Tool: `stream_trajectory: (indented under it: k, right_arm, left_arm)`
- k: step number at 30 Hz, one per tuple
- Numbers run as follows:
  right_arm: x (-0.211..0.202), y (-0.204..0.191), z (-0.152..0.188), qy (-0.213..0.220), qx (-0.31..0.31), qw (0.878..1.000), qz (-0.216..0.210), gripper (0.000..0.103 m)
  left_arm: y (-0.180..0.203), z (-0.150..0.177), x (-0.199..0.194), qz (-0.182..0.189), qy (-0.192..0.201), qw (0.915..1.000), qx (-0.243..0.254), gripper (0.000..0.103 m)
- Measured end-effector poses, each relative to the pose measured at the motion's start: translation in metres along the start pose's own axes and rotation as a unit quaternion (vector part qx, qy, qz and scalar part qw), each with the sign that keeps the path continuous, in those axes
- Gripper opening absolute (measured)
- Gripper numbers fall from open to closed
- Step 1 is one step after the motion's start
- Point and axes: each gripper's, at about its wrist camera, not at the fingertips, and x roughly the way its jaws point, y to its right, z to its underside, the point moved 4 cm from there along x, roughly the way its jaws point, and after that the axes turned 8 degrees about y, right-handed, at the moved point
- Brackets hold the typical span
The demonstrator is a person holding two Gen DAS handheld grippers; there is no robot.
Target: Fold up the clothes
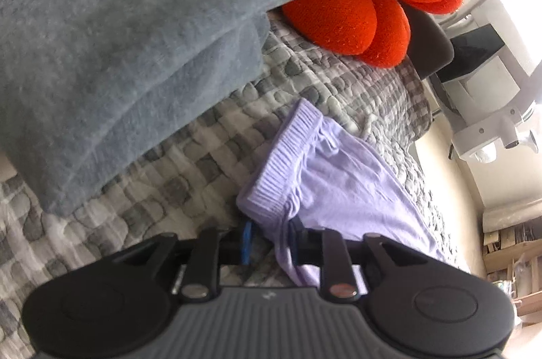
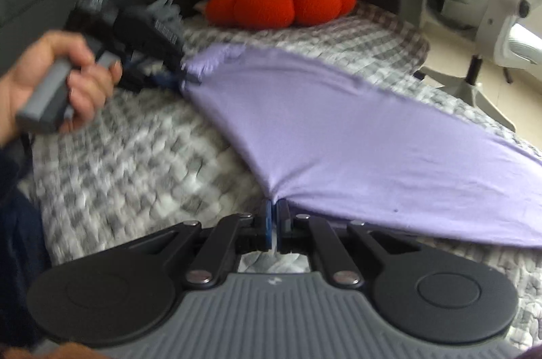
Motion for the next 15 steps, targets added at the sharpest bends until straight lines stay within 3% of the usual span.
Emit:
stream_trajectory:
  k: [1,10,15]
  right_arm:
    - [-0.001,0.000,-0.001,0.001,-0.002,1.000,-0.003,0.003]
    - [0.002,-0.001,0.004,-0.023,0.007,0.999,-0.044,0.001]
    - [0.004,0.006,0.002,-0.018,0.011,0.999,-0.028,0.002]
  left_arm:
    - [-0.001,0.000,-0.001,-0.001,0.001,1.0000,-0.001,0.036]
    - [-0.004,-0.002,0.000,-0.005,0.013,0.9998,-0.015,0.040]
    - [-0.006,-0.002,-0.003,-0.006,0.018,0.9997,-0.018,0.040]
